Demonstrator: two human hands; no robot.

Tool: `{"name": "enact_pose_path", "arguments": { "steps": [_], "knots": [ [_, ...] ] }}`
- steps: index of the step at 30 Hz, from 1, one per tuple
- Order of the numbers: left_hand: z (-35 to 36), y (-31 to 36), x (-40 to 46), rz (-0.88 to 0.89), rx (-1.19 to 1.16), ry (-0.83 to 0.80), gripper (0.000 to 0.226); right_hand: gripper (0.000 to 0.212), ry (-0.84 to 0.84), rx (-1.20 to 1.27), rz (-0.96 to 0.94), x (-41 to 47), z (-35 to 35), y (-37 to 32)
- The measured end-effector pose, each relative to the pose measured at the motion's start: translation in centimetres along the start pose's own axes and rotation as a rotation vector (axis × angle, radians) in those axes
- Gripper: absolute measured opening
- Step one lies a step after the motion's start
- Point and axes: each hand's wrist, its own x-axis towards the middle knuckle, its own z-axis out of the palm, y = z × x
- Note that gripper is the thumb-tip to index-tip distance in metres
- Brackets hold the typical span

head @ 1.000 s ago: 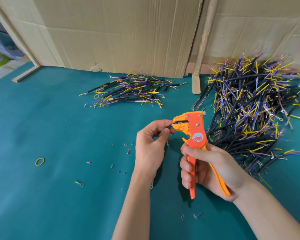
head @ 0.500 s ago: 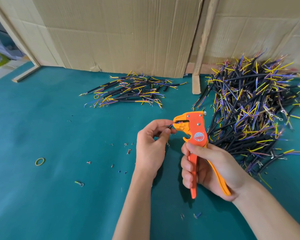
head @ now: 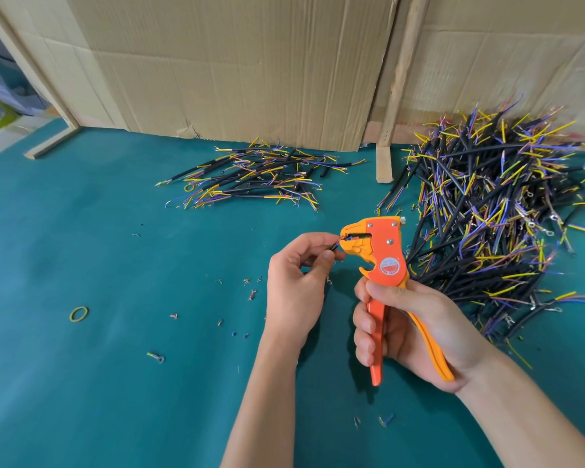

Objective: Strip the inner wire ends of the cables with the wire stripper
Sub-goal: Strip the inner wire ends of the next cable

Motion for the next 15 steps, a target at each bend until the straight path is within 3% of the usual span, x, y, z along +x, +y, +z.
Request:
{"name": "enact_pose_path", "arguments": {
  "steps": [15],
  "knots": [
    [0.03, 0.17, -0.03, 0.013, -0.005, -0.002, 0.031, 0.031, 0.067, -0.012, 0.007, -0.13, 0.6, 0.12]
  ]
}}
